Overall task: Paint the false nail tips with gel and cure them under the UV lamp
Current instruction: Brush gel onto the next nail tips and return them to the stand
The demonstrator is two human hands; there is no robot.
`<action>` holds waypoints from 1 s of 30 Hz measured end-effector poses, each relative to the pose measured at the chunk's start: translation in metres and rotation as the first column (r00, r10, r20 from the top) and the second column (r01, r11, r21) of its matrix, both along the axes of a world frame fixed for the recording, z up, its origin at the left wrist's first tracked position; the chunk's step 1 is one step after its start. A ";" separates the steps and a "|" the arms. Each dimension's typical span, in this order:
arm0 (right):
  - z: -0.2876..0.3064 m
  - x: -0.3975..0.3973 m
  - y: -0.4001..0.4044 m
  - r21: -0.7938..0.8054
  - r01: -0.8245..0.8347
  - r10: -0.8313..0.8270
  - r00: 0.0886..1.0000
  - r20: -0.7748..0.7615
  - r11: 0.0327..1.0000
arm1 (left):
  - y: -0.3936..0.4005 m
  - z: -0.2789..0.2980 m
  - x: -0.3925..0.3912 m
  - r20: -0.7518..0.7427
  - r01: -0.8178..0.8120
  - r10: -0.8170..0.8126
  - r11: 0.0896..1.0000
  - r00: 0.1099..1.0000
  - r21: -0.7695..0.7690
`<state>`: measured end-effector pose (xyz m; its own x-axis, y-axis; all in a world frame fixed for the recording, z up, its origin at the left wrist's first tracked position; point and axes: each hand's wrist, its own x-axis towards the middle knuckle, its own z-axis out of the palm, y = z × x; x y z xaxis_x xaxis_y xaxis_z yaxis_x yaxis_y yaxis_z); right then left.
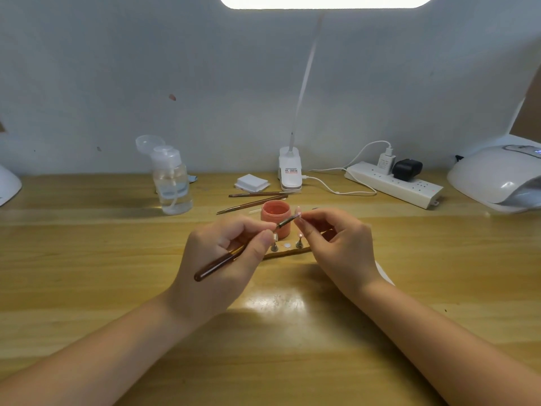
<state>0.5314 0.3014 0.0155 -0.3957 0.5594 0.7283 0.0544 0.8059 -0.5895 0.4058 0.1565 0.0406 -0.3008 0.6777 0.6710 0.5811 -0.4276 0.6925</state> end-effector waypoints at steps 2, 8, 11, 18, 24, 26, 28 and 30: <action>0.000 0.000 0.000 0.006 -0.004 0.004 1.000 -0.004 1.000 | 0.000 -0.001 -0.001 -0.001 -0.006 0.006 1.000 1.000 -0.011; 0.000 0.001 0.000 -0.003 -0.025 0.025 1.000 -0.005 1.000 | 0.000 0.001 0.000 -0.016 -0.072 0.072 0.997 0.997 0.027; 0.000 0.001 -0.001 0.004 -0.029 0.029 1.000 -0.004 1.000 | 0.001 0.001 0.002 -0.071 -0.059 0.060 0.998 0.996 0.010; 0.000 0.000 -0.002 -0.014 -0.042 0.042 0.999 -0.010 0.999 | -0.002 0.000 0.004 0.019 -0.059 0.058 0.998 0.998 0.012; 0.000 0.001 -0.002 -0.012 -0.038 0.038 0.999 -0.009 0.999 | -0.002 -0.001 0.004 0.003 -0.036 0.036 0.999 0.999 -0.029; 0.000 0.001 -0.002 -0.017 -0.045 0.045 0.999 -0.009 0.999 | -0.003 -0.002 0.003 0.030 -0.028 0.029 0.999 0.999 -0.021; 0.000 0.000 -0.002 -0.016 -0.054 0.053 0.999 -0.009 0.998 | -0.003 -0.001 0.004 0.045 -0.068 0.068 0.998 0.997 -0.007; 0.000 0.001 -0.003 -0.017 -0.054 0.054 0.998 -0.011 0.998 | 0.000 0.000 0.005 0.051 -0.102 0.103 0.995 0.993 -0.013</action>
